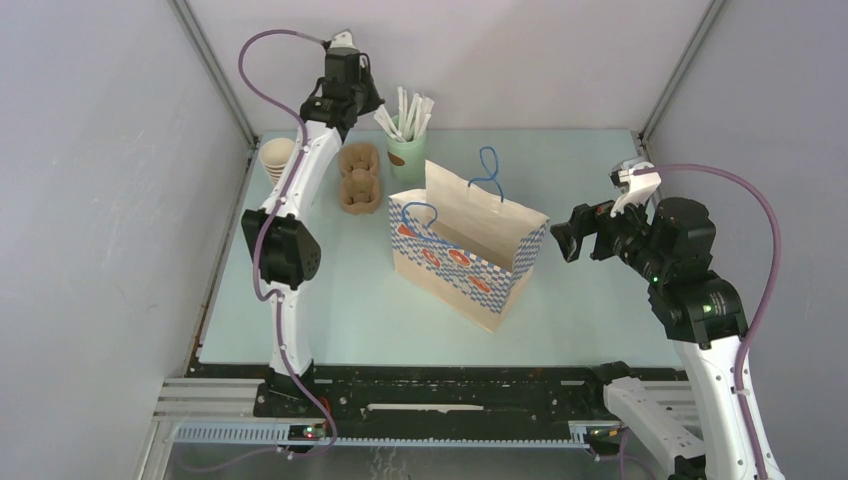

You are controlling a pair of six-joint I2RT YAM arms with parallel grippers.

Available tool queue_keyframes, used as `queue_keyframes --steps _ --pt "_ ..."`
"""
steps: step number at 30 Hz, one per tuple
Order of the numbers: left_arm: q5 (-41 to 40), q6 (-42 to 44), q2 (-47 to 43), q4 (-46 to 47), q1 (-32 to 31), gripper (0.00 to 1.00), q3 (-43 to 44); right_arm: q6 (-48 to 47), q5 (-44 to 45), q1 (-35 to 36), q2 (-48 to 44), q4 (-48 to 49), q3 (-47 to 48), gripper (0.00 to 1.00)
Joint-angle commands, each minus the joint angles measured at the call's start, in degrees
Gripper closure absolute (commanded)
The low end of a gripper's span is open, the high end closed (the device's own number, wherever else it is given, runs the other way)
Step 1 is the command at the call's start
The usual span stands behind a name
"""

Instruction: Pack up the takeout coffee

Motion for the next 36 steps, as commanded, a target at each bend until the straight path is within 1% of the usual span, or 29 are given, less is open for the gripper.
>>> queue_keyframes --steps 1,5,18,25,31,36 --pt "-1.27 1.84 -3.69 0.40 -0.51 1.00 3.82 0.03 -0.40 0.27 -0.48 2.21 -0.35 0.00" --pt "-0.91 0.71 -5.03 0.89 -0.62 1.00 4.51 0.11 -0.22 0.27 -0.65 2.16 -0.33 0.00" --pt "-1.45 1.37 -7.57 1.67 -0.79 1.00 4.97 0.21 -0.63 0.27 -0.63 2.26 -0.37 0.00" --pt "-1.39 1.61 -10.61 1.72 -0.88 1.00 5.33 0.11 -0.50 0.36 -0.55 2.40 -0.37 0.00" --pt "-0.11 2.12 -17.60 -2.22 -0.88 1.00 4.36 0.06 -0.21 0.75 -0.46 3.19 -0.37 0.00" --pt "5.01 0.08 -26.68 -4.48 -0.81 1.00 1.30 0.70 0.36 3.00 0.52 4.18 -0.32 0.00"
